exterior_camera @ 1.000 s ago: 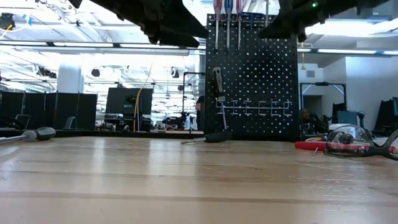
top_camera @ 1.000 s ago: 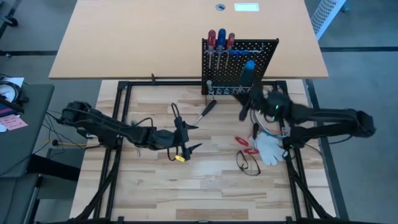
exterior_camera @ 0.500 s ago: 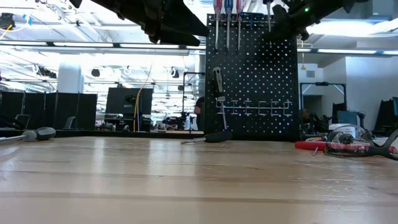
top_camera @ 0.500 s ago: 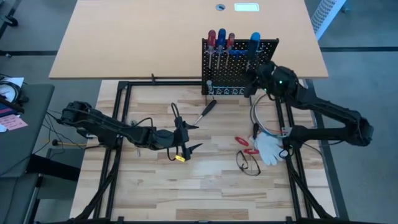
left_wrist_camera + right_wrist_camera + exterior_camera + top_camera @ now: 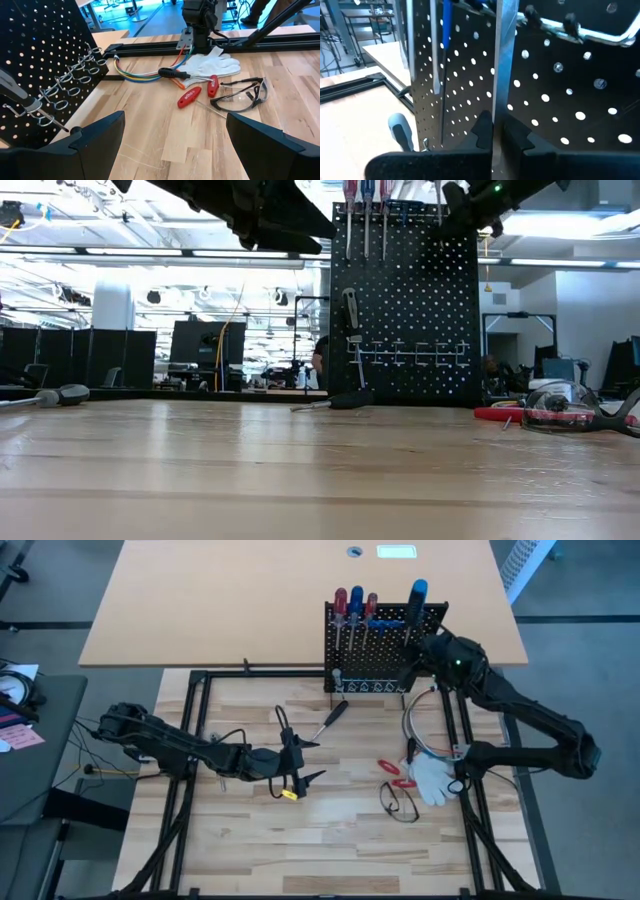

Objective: Hang tools onto peg board
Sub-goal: Hang the blue screwdriver on the pegboard

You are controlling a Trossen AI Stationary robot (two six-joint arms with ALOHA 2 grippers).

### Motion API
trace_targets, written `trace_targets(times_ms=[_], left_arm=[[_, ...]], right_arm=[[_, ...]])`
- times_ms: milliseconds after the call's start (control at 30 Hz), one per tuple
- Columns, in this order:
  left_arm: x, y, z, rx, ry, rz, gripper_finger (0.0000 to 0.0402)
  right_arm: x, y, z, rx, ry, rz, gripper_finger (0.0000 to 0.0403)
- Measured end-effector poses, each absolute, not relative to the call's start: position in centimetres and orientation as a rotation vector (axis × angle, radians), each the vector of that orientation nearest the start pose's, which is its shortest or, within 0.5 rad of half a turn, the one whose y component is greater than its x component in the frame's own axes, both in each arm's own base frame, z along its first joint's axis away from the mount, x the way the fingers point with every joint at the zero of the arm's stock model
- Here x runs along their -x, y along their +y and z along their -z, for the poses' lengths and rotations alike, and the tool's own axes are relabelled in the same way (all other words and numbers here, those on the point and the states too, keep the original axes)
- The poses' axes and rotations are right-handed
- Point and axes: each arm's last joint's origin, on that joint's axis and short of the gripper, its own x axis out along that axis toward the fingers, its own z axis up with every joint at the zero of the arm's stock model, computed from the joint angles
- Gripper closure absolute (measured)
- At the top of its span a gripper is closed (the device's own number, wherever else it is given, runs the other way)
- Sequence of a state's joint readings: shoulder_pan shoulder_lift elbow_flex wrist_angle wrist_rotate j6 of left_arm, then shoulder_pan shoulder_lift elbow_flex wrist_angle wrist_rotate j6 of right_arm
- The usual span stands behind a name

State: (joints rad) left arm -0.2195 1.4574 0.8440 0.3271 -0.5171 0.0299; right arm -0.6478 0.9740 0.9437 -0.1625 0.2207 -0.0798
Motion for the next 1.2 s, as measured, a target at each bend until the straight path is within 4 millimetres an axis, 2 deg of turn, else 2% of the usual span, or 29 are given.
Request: trace_targets(times_ms=[467, 900, 1200], left_arm=[[-31.0, -5.4, -24.8, -0.131, 0.273, -0.292, 0.0059], [-31.0, -5.4, -24.8, -0.122, 0.272, -0.292, 0.0059], [-31.0, -5.5, -24.8, -0.122, 0.271, -0.29, 0.0059]], right_arm=[[-15.8, -14.2, -35.4, -0.008, 0.252, 0.911, 0.0389], [-17.5, -16.3, -33.0, -0.057, 0.367, 0.949, 0.0388], [-17.7, -17.3, -32.1, -0.088, 0.415, 0.963, 0.0361]])
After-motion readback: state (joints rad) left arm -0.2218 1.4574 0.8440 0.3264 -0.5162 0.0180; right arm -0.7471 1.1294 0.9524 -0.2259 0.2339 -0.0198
